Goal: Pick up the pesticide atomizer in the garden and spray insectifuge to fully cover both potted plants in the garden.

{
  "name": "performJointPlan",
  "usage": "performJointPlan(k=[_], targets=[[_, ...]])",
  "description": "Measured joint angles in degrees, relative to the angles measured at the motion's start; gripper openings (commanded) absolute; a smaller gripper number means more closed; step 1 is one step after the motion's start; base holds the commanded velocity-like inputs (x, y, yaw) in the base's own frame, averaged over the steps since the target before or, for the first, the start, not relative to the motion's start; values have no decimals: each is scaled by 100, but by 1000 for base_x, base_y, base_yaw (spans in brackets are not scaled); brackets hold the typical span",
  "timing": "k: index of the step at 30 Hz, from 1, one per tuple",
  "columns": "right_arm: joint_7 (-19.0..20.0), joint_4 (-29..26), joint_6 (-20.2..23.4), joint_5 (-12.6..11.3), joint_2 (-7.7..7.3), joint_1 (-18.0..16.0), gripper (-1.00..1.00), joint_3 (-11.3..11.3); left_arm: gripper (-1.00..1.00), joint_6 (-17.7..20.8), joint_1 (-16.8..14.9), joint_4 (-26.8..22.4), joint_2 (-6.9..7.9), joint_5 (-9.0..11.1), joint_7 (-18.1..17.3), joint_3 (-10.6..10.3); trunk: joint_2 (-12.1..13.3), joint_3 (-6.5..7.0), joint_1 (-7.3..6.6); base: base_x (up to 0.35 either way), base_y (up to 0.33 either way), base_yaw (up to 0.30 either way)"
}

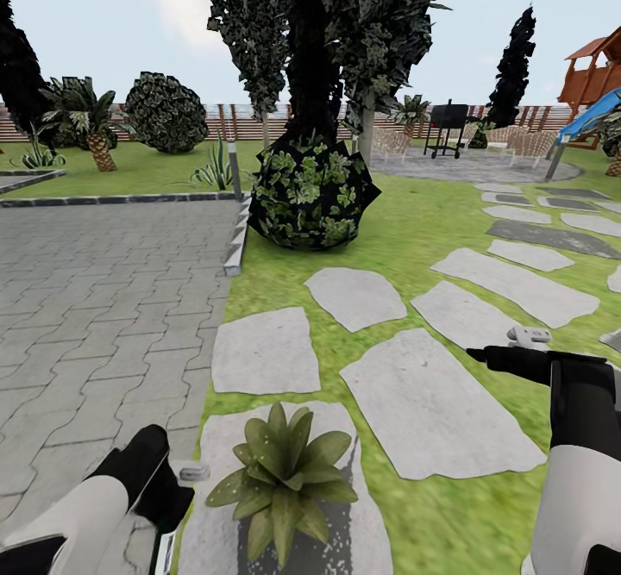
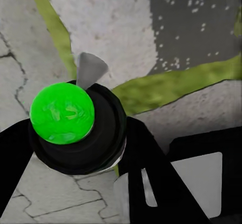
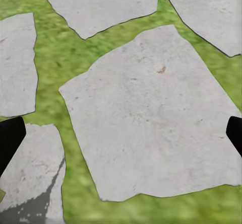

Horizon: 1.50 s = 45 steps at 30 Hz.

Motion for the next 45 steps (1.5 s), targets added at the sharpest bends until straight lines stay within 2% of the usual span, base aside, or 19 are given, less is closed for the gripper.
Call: performJointPlan(k=[3,4,5,8,16,22,28,33,45], targets=[[0,0,0,0,0,0,100,0,-100,3,-17,-3,-315,15,-10,2,0,0,0,0,0,0],[0,1,0,0,0,0,100,0,-100,-3,-21,-4,-516,-2,-12,-3,0,0,0,0,0,0],[1,1,0,1,0,0,100,0,-100,7,-24,-1,-643,35,-5,1,0,0,0,0,0,0],[1,1,0,0,0,0,100,0,-100,-12,-24,-2,-754,-38,12,-28,0,0,0,0,0,0],[1,-1,2,1,1,-1,100,0,-100,-18,-7,7,-772,-49,20,-42,0,0,3,-152,-99,9],[1,2,-2,3,2,-2,100,0,-100,-15,-2,4,-770,-51,25,-42,0,0,1,-132,-89,236],[1,0,0,1,1,-1,100,0,-100,-16,-7,5,-773,-57,31,-51,0,0,0,25,-30,141],[1,-4,3,0,1,-1,100,0,-100,-17,-8,6,-772,-60,31,-51,0,0,-2,194,-201,8],[1,-2,0,0,0,0,100,0,-100,-14,0,7,-769,-59,32,-45,0,-1,0,10,-150,97]])
